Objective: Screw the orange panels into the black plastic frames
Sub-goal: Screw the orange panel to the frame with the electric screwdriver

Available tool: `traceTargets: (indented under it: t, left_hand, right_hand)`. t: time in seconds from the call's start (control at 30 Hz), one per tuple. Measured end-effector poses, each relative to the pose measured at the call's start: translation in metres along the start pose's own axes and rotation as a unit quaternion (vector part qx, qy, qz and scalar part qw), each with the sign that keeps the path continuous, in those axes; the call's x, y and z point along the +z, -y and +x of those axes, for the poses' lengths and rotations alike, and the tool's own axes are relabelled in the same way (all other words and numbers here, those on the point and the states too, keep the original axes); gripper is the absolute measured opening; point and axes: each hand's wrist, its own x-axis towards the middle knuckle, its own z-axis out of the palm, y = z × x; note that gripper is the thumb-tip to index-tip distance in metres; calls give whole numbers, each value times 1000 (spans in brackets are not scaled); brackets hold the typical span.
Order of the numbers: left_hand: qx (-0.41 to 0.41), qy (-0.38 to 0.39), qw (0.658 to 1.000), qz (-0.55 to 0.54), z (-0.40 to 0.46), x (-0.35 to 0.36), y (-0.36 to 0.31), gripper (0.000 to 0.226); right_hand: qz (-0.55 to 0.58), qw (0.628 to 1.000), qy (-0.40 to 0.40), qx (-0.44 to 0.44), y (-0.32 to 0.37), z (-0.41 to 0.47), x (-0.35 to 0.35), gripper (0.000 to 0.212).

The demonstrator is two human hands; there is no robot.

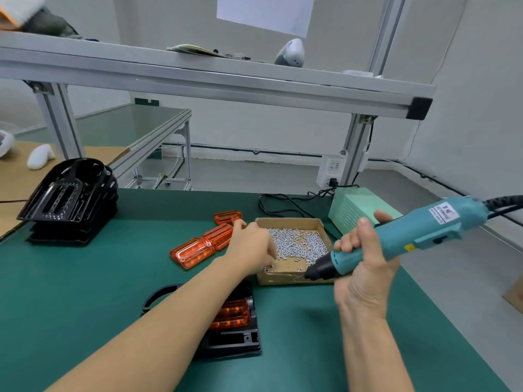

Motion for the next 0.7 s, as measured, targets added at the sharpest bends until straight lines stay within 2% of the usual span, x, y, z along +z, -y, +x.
traceTargets:
  t: [0.17, 0.3, 0.53, 0.6, 0.7]
  left_hand:
    - [6, 37, 997, 73, 11, 4, -6, 10]
    - [20, 28, 993, 111, 12, 5, -8, 9]
    - [64, 46, 989, 124, 14, 7, -6, 10]
    - [70, 42, 993, 88, 12, 3, -6, 10]
    - [31, -11, 991, -130, -1, -11, -7, 10]
  right_hand:
    - [-10, 1000, 2, 4, -1, 0, 1, 23]
    - [-8, 1000, 5, 7, -2, -2, 1, 23]
    - [-13, 1000, 6, 10, -3, -4, 1, 22]
    - [-12, 1000, 2, 11, -3, -4, 1, 21]
    - [11, 1000, -2, 16, 2, -3, 2, 16]
